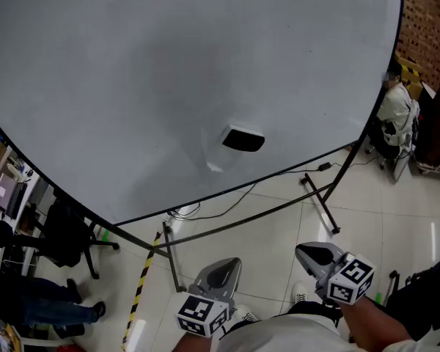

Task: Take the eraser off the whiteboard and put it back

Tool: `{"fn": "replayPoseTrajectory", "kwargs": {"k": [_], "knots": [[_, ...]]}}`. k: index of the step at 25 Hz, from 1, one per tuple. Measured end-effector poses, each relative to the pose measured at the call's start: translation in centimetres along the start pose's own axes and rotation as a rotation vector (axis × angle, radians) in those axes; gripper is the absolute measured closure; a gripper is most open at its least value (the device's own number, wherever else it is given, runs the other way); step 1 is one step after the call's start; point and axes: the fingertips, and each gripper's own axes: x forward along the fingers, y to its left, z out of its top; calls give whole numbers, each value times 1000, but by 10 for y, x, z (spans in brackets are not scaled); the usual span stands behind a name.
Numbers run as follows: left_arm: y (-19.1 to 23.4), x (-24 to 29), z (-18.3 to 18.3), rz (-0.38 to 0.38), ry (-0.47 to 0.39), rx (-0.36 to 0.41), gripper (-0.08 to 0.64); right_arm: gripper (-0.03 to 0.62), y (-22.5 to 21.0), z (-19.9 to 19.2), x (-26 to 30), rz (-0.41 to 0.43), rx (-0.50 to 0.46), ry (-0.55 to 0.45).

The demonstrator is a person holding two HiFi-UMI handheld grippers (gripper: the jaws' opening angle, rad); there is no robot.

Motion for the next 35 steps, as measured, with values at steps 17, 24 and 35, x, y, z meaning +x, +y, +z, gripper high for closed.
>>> {"fn": "replayPoseTrajectory", "kwargs": {"k": [17, 24, 35], "knots": [[42, 55, 56, 72, -79, 47, 548, 591, -34, 51, 62, 139, -114, 9], [69, 98, 91, 235, -89, 48, 548, 591, -78, 89, 103, 301, -193, 31], [80, 114, 98, 344, -96, 40, 548, 591, -107, 94, 110, 383, -236, 49]]}}
